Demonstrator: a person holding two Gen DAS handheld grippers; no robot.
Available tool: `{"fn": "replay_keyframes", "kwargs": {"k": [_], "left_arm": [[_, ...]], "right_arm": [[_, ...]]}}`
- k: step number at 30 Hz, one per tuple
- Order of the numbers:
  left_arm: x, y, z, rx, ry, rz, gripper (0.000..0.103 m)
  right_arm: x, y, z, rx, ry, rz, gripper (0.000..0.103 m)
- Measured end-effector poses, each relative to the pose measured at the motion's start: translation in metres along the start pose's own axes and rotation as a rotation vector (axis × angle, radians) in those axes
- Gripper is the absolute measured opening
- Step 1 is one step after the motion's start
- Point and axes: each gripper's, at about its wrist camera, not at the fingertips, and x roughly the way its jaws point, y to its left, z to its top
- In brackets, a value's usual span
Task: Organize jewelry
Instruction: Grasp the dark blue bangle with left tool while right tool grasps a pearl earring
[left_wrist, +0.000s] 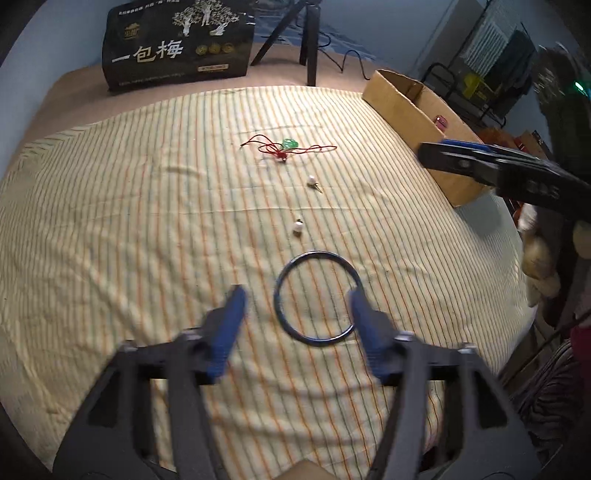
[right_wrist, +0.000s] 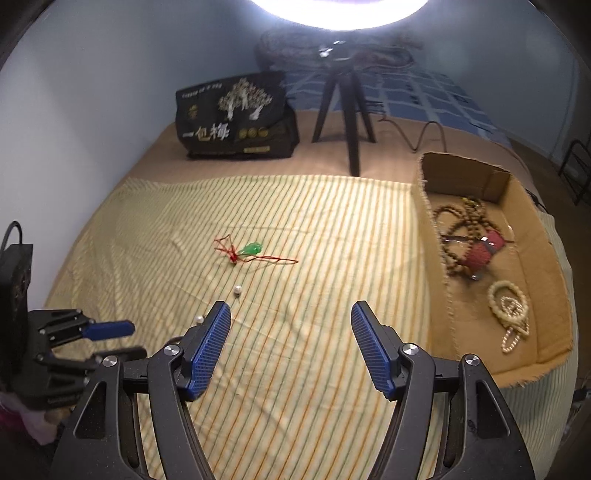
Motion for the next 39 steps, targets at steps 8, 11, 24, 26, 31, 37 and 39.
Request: {"fn": "replay_keyframes", "kwargs": {"k": [8,11,24,26,31,37,39], "left_arm": [[0.02,-0.017,-0.007,0.034,0.029,0.012,0.077],[0.027,-0.024,-0.009,0.046,0.036,0.017,0.077],[0.048,-0.027,-0.007,0.064,0.03,0.093,0.078],[0.05,-0.026,-0.005,0.063,0.024,0.095,0.078],[0.049,-0.021,-0.005,0.055,0.013,0.09,0.077],[0.046,-0.016,-0.007,0.047,0.005,0.091,0.074],[0.046,-0.016,-0.007,0.054,0.004,0.093,0.073]], "right_arm": [[0.027,0.007,0.003,-0.054,0.045,-0.012,0.067],[0.036,0.012,0.005,-0.075,0.063,-0.001,0.067],[0.072,0.026,0.005,-0.114,0.12,0.023,0.067],[0.074,0.027,0.005,-0.112,0.118,0.03,0.067],[0.081,0.032,0.004,-0.125,0.132,0.041,0.057],[0.092,0.037,0.004,-0.143,0.139,0.03,0.045],[0.093,0.038,0.005,-0.141,0.135,0.027,0.041]]}}
